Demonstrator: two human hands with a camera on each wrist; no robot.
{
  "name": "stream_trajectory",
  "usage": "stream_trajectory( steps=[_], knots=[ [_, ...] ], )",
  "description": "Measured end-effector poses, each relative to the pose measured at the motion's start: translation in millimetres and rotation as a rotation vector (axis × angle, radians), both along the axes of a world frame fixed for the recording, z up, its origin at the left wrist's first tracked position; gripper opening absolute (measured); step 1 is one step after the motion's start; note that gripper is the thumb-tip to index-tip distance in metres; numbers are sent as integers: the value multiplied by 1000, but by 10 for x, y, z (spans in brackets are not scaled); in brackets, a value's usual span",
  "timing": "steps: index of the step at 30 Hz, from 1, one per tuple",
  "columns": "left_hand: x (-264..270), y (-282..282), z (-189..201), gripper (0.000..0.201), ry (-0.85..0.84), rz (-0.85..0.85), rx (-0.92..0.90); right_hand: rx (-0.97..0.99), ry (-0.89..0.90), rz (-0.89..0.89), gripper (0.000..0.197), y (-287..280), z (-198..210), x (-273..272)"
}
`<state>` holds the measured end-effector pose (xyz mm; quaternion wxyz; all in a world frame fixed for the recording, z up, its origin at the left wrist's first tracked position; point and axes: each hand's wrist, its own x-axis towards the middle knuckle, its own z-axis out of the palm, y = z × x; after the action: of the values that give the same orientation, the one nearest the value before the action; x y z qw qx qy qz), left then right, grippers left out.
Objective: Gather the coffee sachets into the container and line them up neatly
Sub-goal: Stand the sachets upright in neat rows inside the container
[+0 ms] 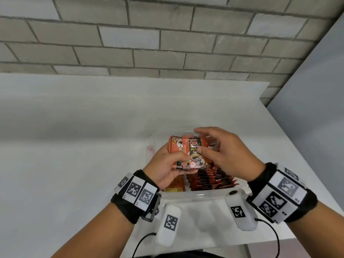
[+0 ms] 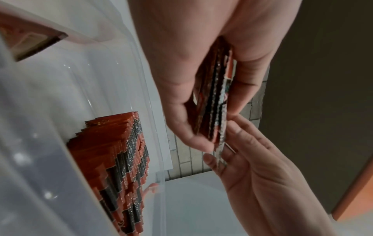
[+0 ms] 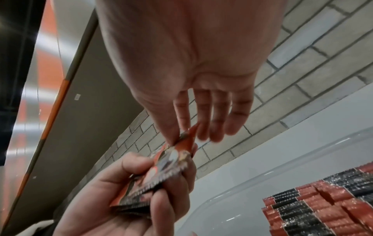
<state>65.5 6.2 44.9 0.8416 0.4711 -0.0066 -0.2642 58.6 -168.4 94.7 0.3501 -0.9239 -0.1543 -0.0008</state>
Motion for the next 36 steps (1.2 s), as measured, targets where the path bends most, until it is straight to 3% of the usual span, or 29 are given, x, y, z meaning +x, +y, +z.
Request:
stream_trajectory(
  steps=[5,10,15,21,24,29,36],
  knots=[
    [13,111,-13,37,-14,97,71,73,155,-42,23,-182,7,5],
    [50,395,-175,41,81,236,11,-116,290,71,19,-307,-183,-135],
    [68,403,-229,38,110,247,-3,-170,372,116,18,-295,-340,-181],
    [72,387,-217,36,114,240,21,-210,314,132,16,-320,-319,-162],
    [73,390,-225,35,118,244,24,-172,351,153,15,-380,-211,-115],
    [73,387,-227,35,129,258,22,-268,430,224,20,-326,-262,-89],
    [73,397,-224,39,149,270,10,-487,248,181,7,-212,-479,-177]
  ],
)
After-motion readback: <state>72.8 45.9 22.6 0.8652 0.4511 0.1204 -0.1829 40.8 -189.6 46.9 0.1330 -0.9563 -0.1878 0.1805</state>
